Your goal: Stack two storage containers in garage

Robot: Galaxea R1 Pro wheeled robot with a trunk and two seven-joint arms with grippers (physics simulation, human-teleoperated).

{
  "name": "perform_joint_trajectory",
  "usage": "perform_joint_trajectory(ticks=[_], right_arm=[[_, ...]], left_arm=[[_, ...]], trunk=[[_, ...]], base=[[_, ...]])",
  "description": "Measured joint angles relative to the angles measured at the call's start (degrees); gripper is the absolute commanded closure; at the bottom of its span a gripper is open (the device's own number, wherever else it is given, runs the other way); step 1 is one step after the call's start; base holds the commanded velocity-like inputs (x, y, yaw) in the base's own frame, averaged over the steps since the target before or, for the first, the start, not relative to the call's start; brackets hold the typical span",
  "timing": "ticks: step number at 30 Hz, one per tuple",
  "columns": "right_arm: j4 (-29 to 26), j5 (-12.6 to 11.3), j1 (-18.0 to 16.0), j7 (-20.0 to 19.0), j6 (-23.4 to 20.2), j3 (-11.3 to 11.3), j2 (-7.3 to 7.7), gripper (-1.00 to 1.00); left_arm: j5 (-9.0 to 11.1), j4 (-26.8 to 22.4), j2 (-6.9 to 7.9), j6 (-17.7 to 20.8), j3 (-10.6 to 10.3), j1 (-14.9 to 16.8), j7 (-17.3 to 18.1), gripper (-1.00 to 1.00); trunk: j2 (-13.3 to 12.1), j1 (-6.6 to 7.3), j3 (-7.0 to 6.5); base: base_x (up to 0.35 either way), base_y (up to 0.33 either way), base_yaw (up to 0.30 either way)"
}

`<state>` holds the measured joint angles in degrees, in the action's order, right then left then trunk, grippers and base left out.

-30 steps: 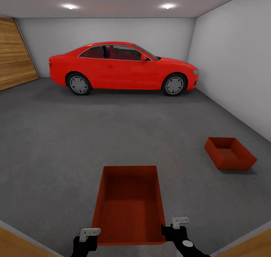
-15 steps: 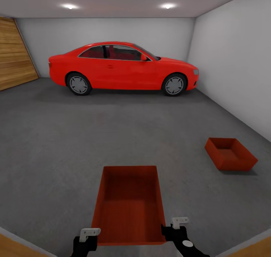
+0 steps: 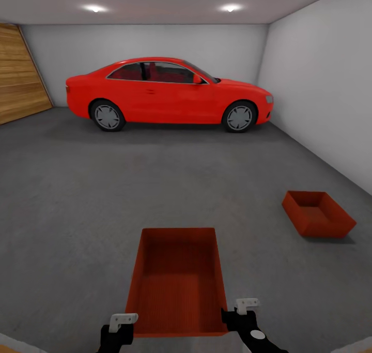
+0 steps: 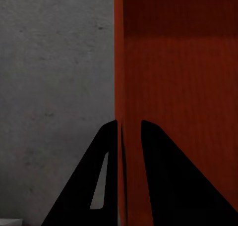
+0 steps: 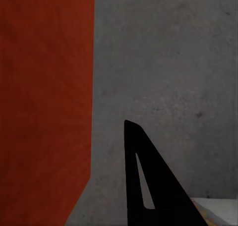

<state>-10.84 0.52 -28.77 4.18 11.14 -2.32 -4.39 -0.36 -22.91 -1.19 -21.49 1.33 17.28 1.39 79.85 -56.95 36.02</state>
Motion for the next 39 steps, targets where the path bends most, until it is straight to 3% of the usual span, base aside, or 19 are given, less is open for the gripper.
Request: perform_joint_trajectory(ticks=[39], right_arm=[[0.01,0.0,0.0,-0.02,0.0,-0.01,0.0,1.0]], left_arm=[[-0.01,0.02,0.0,0.0,0.01,0.0,0.0,1.0]], trunk=[[0.0,-0.01,0.0]], base=[[0.03,0.012,0.0]])
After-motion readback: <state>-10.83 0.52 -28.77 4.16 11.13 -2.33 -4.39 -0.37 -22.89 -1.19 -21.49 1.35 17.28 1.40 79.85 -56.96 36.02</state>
